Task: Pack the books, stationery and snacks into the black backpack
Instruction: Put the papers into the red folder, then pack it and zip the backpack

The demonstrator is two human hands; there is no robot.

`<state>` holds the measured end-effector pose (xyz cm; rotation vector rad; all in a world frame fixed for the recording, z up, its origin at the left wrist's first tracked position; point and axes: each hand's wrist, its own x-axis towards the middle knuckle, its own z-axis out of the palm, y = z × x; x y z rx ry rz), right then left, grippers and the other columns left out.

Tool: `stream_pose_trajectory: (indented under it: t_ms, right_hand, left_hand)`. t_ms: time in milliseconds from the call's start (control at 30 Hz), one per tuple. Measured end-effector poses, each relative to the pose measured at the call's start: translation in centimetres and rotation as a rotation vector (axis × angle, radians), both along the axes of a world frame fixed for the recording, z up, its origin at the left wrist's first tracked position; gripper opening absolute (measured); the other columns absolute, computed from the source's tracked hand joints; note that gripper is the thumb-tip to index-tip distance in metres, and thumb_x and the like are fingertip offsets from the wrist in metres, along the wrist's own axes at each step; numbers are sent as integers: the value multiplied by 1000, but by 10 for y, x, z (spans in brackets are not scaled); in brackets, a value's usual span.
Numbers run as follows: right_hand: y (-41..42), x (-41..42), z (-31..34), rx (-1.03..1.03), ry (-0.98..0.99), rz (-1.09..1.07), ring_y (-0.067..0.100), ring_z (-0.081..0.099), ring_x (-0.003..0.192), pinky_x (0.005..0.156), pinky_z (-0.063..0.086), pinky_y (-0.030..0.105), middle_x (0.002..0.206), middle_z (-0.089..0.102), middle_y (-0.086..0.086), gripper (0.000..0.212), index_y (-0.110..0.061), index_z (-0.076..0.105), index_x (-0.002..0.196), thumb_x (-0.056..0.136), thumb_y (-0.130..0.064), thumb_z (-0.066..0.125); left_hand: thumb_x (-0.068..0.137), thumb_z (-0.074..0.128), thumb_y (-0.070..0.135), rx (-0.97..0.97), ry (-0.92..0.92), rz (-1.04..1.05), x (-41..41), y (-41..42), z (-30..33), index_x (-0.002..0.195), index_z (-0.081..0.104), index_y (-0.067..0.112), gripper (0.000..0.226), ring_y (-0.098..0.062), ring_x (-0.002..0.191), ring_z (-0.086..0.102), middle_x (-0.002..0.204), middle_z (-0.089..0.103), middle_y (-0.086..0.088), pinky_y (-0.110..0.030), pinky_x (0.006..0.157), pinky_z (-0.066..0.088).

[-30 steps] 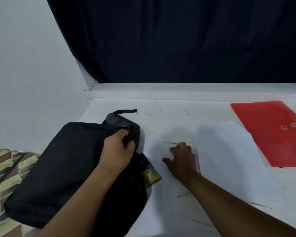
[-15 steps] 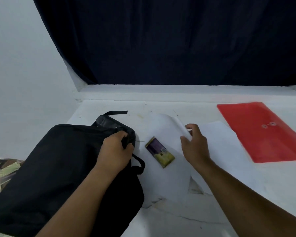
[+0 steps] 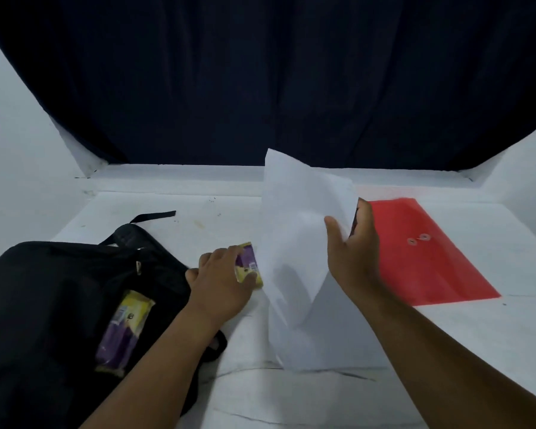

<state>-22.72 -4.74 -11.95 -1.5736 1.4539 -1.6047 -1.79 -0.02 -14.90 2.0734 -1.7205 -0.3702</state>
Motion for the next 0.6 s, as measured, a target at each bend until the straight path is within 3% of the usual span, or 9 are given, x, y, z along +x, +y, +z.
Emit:
stream_pose_trajectory:
  t_ms: [133, 233, 300, 400, 467, 533, 600]
  right_hand:
    - [-12, -50, 9, 28, -70, -59, -2, 61, 98, 82, 49, 17, 106, 64, -18, 28, -25, 53, 120, 94, -18, 61]
    - [-26, -85, -5, 246, -50, -30, 4, 63, 92, 78, 53, 28, 103, 65, -14, 27, -27, 53, 112, 90, -20, 67]
    - [-31, -102, -28, 404, -10, 27, 13, 67, 89, 74, 55, 32, 102, 69, -5, 29, -26, 54, 109, 87, -17, 71]
    - [-29, -114, -61, 496, -11, 113, 12, 69, 88, 67, 52, 25, 107, 71, 1, 38, -21, 57, 115, 84, -9, 75]
    - [-29, -116, -73, 566, -63, 221, 6, 69, 90, 67, 55, 20, 116, 71, 1, 53, -19, 54, 130, 84, -6, 76]
    - [-30, -115, -80, 631, -111, 338, 4, 67, 95, 68, 55, 17, 128, 63, -5, 75, -21, 42, 146, 83, -2, 77]
    - [-32, -115, -83, 616, -31, 374, 3, 61, 102, 77, 54, 17, 131, 56, -10, 92, -24, 28, 154, 81, -2, 79]
  left_hand:
    - [96, 56, 44, 10, 155, -55, -35, -13, -22, 135, 52, 34, 40, -18, 135, 41, 140, 52, 12, -40, 109, 31]
    - [98, 53, 41, 5, 443, 39, -60, -21, -35, 132, 55, 24, 38, -21, 119, 57, 128, 61, 2, -29, 94, 38]
    - [97, 58, 40, 62, 512, 116, -73, -23, -46, 135, 52, 23, 42, -20, 115, 57, 126, 61, -1, -26, 90, 38]
    - [85, 66, 45, 156, 401, 126, -84, -20, -63, 134, 50, 29, 54, -23, 116, 53, 124, 58, 5, -32, 95, 44]
    - [78, 64, 49, 202, 209, 97, -89, -18, -73, 129, 51, 34, 55, -22, 121, 45, 123, 55, 9, -27, 92, 35]
    - [77, 64, 46, 208, 102, 91, -91, -16, -77, 124, 57, 36, 49, -21, 126, 40, 125, 48, 9, -24, 91, 27]
    - [81, 65, 38, 210, 83, 133, -93, -15, -75, 123, 60, 34, 42, -23, 124, 35, 127, 42, 5, -24, 95, 29]
